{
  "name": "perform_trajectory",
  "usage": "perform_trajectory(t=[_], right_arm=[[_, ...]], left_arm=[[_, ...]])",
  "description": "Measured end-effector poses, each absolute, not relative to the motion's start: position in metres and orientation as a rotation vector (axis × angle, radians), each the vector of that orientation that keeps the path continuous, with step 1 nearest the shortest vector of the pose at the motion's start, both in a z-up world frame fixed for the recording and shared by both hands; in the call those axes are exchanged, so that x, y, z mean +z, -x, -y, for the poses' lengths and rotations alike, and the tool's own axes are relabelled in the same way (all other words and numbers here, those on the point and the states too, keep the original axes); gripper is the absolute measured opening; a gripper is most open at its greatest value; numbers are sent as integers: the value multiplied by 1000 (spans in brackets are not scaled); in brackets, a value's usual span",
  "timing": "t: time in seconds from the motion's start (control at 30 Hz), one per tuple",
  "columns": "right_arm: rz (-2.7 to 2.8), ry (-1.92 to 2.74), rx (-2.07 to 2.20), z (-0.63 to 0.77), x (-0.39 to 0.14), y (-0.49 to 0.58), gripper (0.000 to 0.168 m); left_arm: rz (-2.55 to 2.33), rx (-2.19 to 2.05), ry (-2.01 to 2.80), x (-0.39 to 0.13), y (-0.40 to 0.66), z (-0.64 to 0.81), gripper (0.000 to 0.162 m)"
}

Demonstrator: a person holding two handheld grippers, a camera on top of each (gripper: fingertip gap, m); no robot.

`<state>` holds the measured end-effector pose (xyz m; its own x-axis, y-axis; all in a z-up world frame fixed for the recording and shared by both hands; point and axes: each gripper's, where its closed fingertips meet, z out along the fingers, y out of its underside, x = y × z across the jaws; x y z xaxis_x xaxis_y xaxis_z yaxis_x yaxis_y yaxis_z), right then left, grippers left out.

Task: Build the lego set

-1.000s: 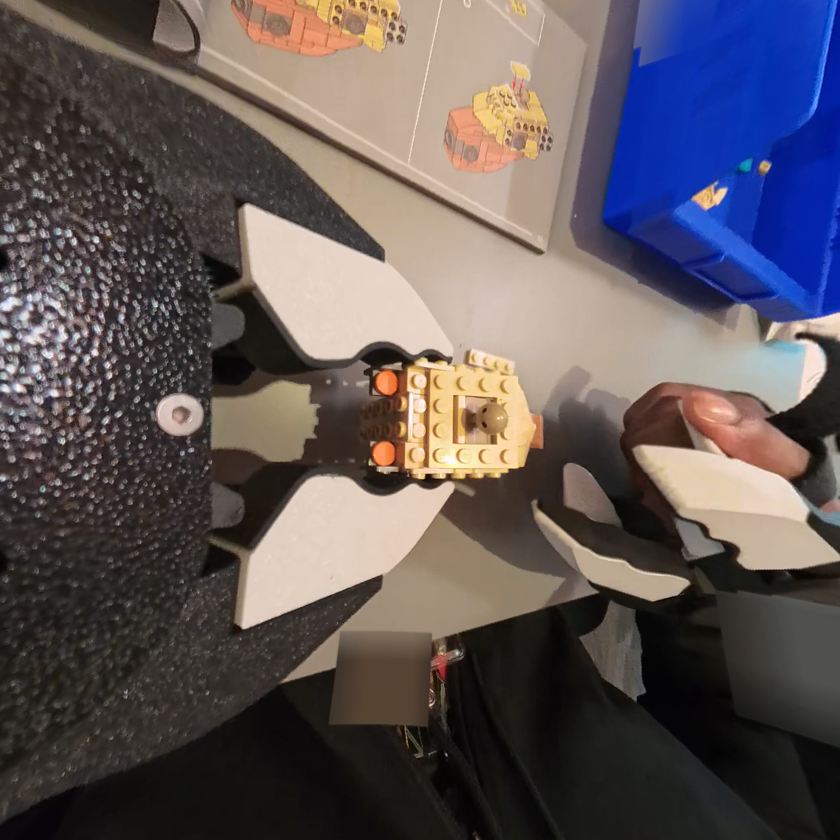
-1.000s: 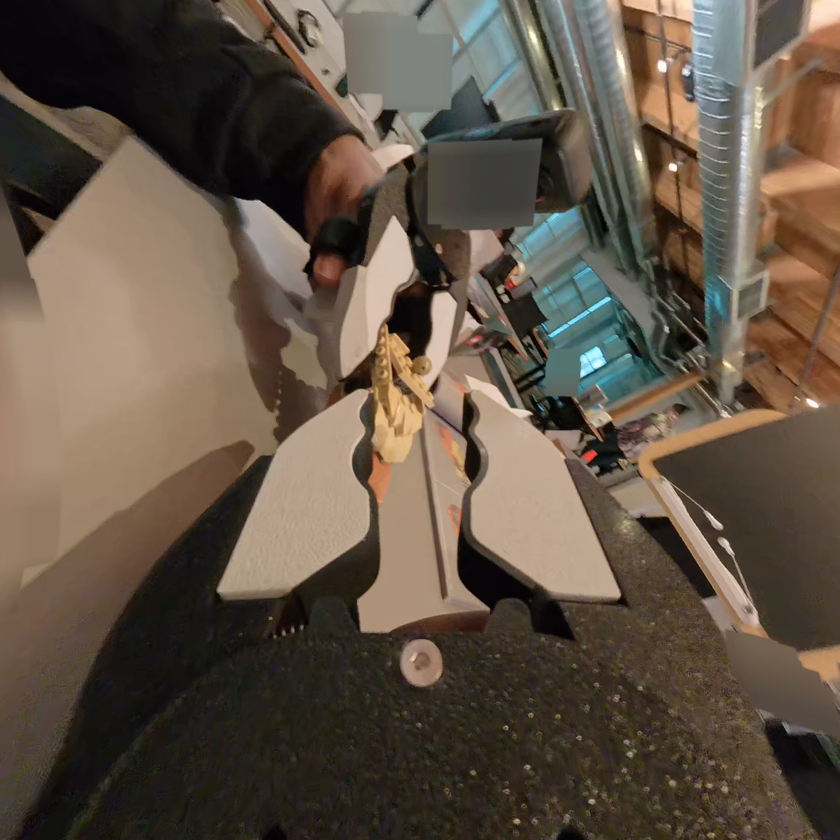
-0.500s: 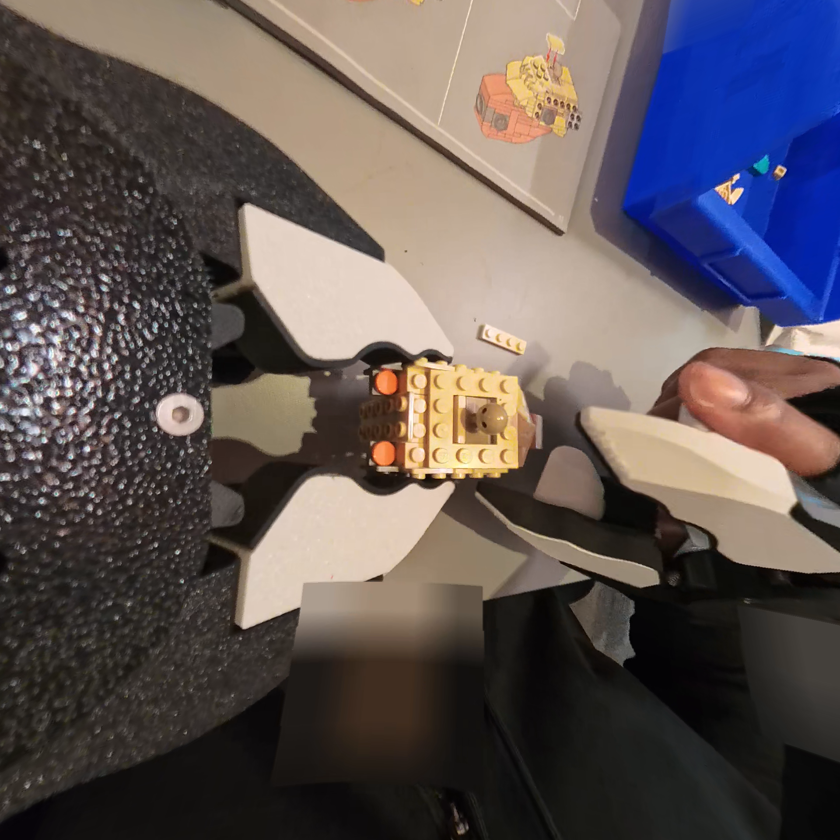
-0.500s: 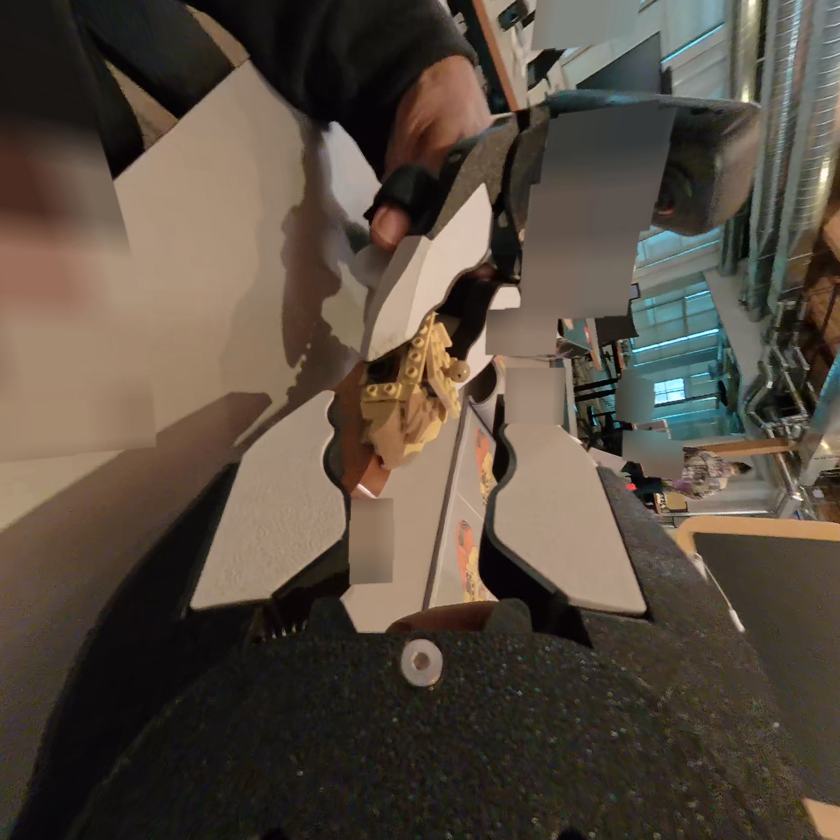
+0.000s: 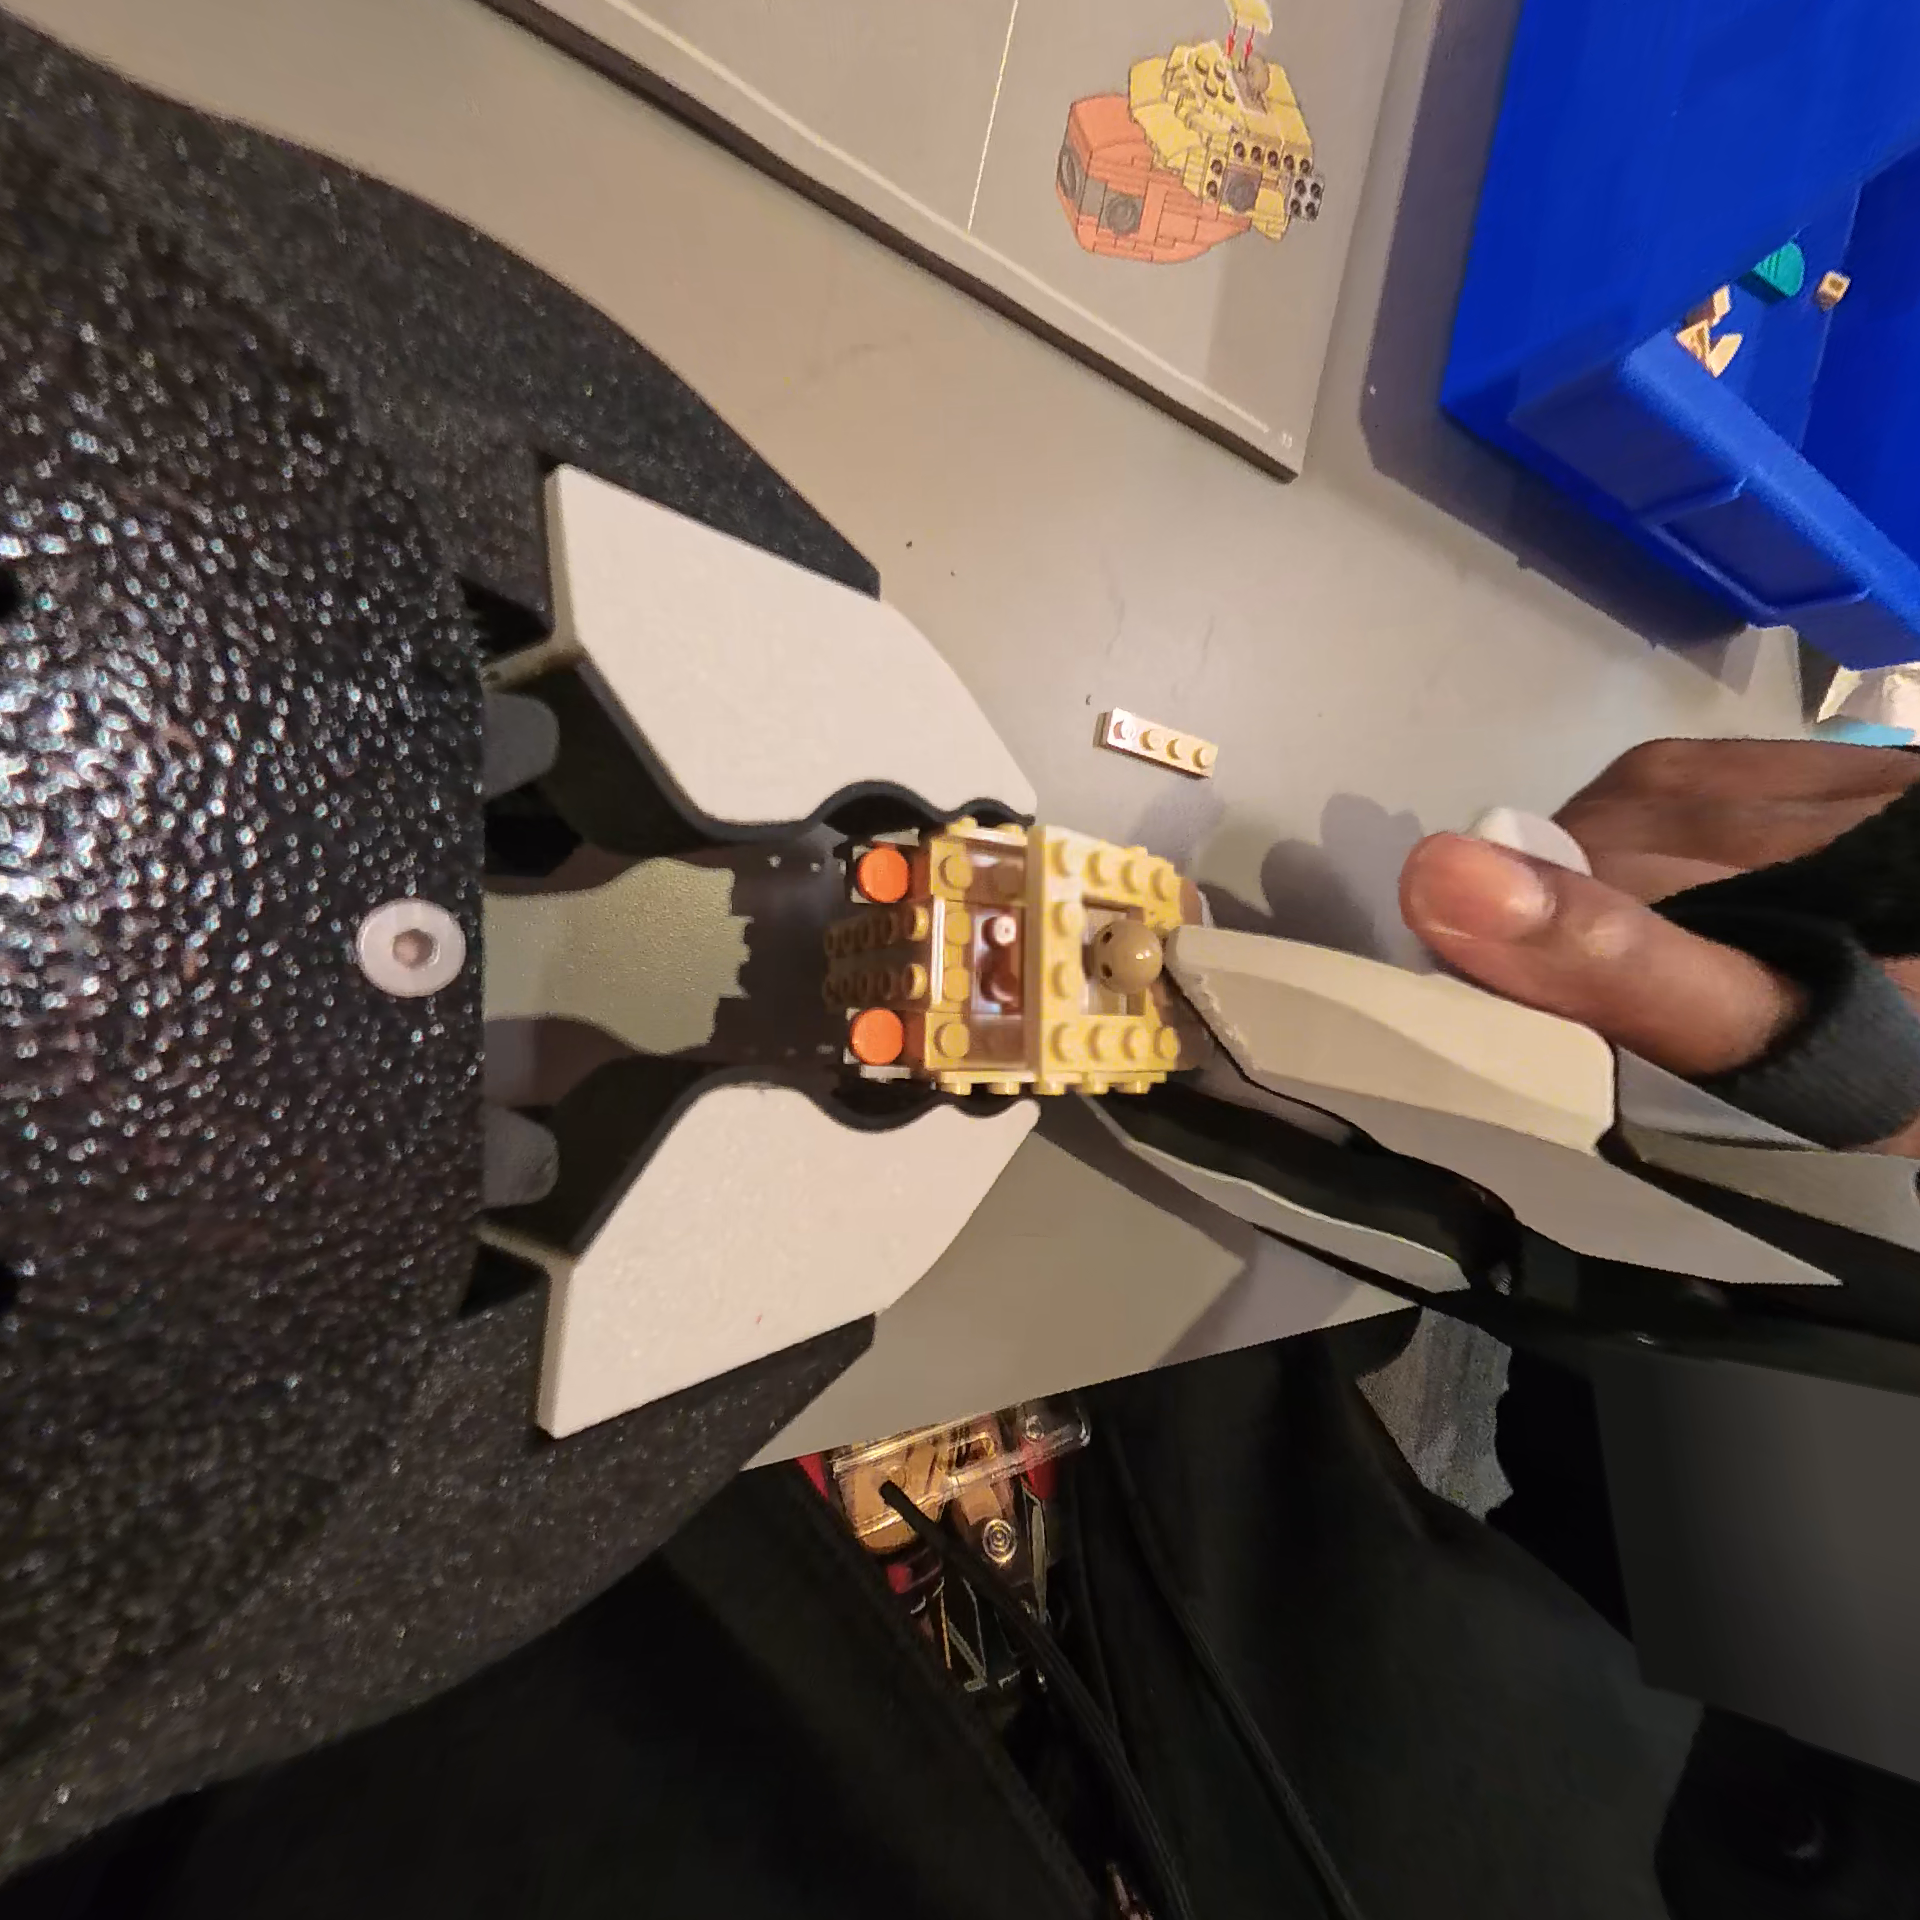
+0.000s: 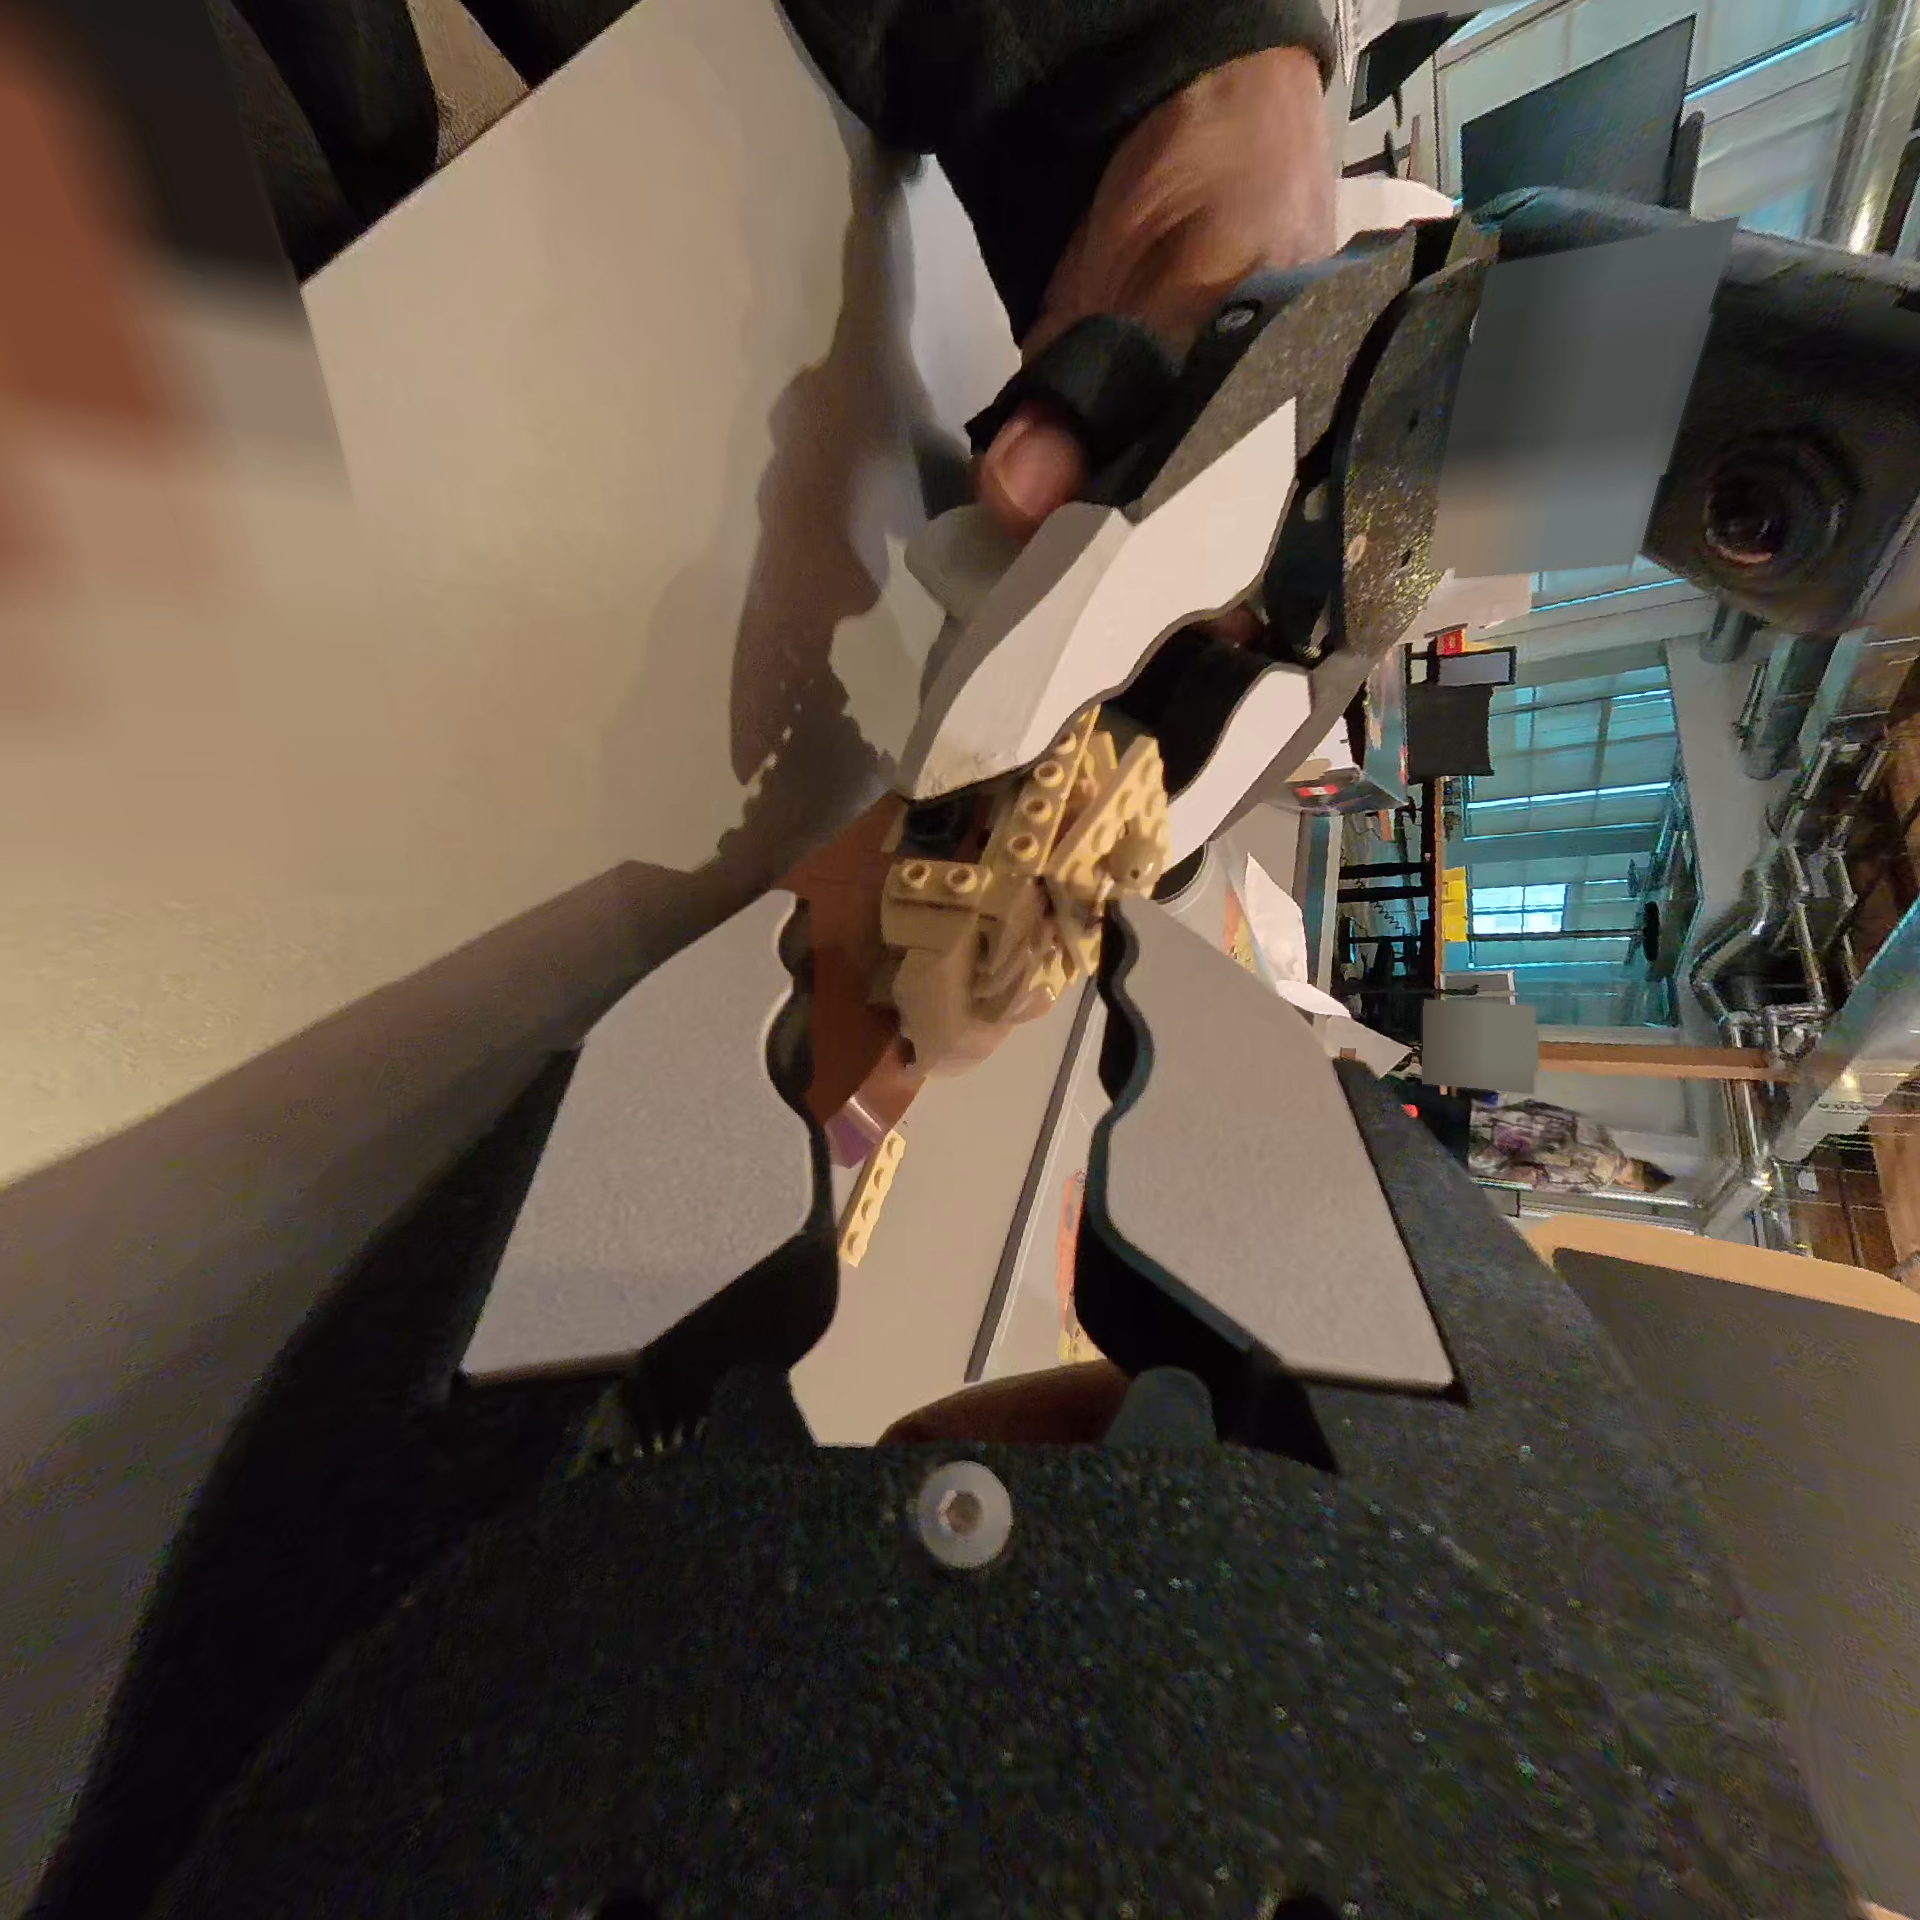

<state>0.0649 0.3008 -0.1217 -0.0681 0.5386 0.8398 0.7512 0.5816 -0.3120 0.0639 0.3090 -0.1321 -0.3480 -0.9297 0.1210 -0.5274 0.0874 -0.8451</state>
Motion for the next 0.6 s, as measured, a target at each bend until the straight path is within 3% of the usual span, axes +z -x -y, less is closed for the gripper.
perform_trajectory(t=[0.6], right_arm=[[1791, 1036, -275, -295, -114, -71, 49]], left_arm=[[-1947, -1128, 1384, -132, -65, -307, 44]])
